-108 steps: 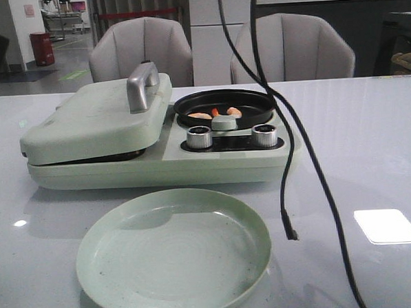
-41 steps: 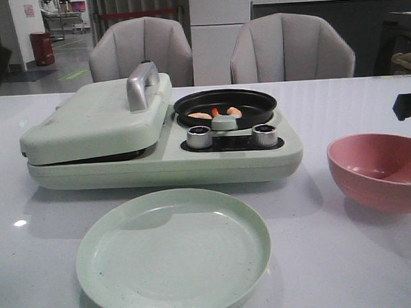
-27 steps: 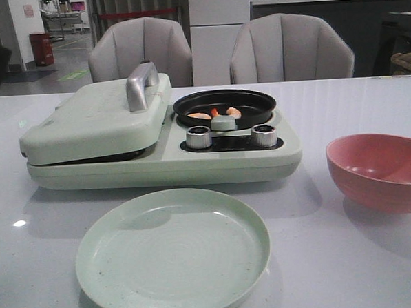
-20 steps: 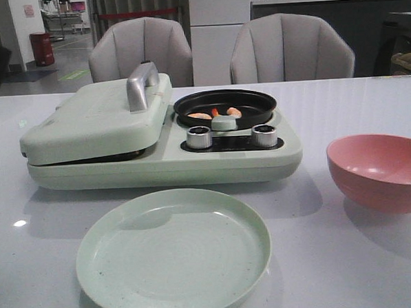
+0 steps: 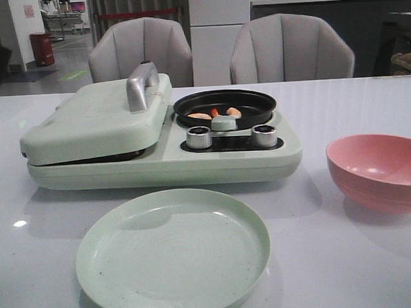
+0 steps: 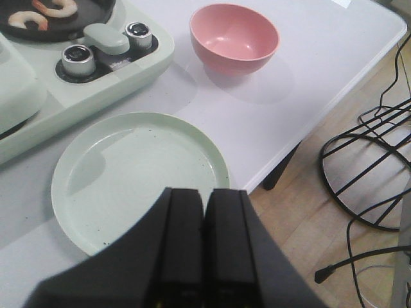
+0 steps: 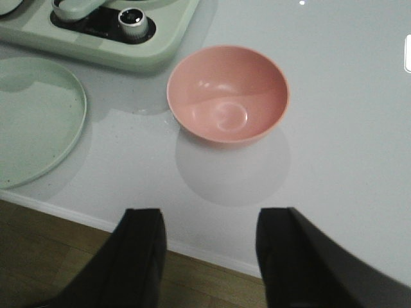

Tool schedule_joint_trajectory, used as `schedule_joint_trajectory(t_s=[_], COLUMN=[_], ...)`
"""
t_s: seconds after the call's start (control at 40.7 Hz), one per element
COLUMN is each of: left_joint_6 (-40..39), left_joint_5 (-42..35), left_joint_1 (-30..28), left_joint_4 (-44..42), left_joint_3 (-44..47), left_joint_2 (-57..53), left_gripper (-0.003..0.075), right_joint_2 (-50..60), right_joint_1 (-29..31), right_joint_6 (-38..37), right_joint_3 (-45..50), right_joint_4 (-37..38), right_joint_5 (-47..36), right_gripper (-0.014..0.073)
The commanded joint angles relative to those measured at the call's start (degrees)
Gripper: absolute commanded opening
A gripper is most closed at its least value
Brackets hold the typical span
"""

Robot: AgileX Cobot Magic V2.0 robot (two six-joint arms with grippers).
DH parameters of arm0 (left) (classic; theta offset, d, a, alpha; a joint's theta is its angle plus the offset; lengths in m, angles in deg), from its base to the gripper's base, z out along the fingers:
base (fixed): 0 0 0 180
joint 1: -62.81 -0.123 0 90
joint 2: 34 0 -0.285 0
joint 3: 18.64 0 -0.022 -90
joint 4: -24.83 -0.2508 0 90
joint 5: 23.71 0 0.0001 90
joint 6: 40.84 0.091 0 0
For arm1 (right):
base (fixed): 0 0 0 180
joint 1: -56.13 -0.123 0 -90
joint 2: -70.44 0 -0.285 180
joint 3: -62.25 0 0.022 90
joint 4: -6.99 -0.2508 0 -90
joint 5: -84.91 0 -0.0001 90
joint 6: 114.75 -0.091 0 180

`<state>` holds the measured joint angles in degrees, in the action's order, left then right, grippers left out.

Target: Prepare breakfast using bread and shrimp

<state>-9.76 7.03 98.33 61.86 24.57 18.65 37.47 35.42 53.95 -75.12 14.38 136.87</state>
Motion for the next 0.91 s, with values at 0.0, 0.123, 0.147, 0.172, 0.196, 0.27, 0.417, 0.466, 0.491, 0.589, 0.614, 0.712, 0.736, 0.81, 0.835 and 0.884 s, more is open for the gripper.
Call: schedule_joint_trajectory(t_s=[0.0, 0.123, 0.147, 0.172, 0.196, 0.27, 0.417, 0.466, 0.491, 0.589, 0.614, 0.712, 0.736, 0.81, 0.835, 0.884], left_joint_6=[-0.1, -0.1, -0.1, -0.1, -0.1, -0.1, -0.1, -0.8, -1.9, -8.6, -10.0, -17.3, -18.6, -21.6, -21.7, -21.7], left_joint_5=[-3.4, -3.6, -3.6, -3.7, -3.7, -3.7, -3.9, -4.5, -5.2, -7.1, -7.3, -6.9, -6.8, -6.3, -6.1, -5.6], left_joint_1=[0.3, 0.3, 0.3, 0.3, 0.3, 0.3, 0.3, -0.1, -0.4, -2.7, -3.4, -7.9, -9.0, -12.8, -14.4, -17.3], left_joint_4=[1.9, 1.7, 1.7, 1.6, 1.6, 1.2, -2.0, -3.7, -5.1, -11.9, -13.6, -21.8, -24.0, -27.8, -28.5, -28.6], left_joint_3=[-1.7, -1.7, -1.7, -1.7, -1.7, -1.7, -1.7, -1.7, -1.7, -1.7, -1.7, -1.7, -1.7, -1.7, -1.7, -1.7], left_joint_2=[-0.1, -0.1, -0.1, -0.1, -0.1, -0.1, -0.1, -0.1, -0.1, -0.1, -0.1, -0.1, -0.1, -0.1, -0.1, -0.1], left_gripper=[0.01, 0.01, 0.01, 0.01, 0.01, 0.01, 0.01, 0.0102, 0.0104, 0.0104, 0.0104, 0.0104, 0.0104, 0.0103, 0.0103, 0.0102], right_joint_2=[3.3, 5.2, 5.3, 5.3, 5.3, 5.3, 5.2, 5.2, 5.2, 5.2, 5.2, 5.2, 5.2, 5.2, 5.2, 5.2], right_joint_1=[0.0, 0.0, 0.0, 0.0, 0.0, 0.0, 0.0, 0.0, 0.0, 0.0, 0.0, 0.0, 0.0, 0.0, 0.0, 0.0], right_joint_6=[0.4, 0.4, 0.4, 0.4, 0.4, 0.4, 0.4, 0.4, 0.4, 0.4, 0.4, 0.4, 0.4, 0.4, 0.4, 0.4], right_joint_3=[1.2, 2.4, 2.4, 2.4, 2.4, 2.4, 2.4, 2.4, 2.4, 2.4, 2.4, 2.4, 2.4, 2.4, 2.4, 2.4], right_joint_4=[0.7, 0.7, 0.7, 0.7, 0.7, 0.7, 0.7, 0.7, 0.7, 0.7, 0.7, 0.7, 0.7, 0.7, 0.7, 0.7], right_joint_5=[-3.3, -3.4, -3.4, -3.4, -3.4, -3.5, -3.7, -3.7, -3.8, -3.6, -3.6, -3.5, -3.6, -3.5, -3.5, -3.5], right_gripper=[0.0437, 0.0293, 0.0258, 0.0212, 0.0178, 0.0075, 0.0034, 0.0034, 0.0034, 0.0034, 0.0034, 0.0034, 0.0034, 0.0034, 0.0034, 0.0034])
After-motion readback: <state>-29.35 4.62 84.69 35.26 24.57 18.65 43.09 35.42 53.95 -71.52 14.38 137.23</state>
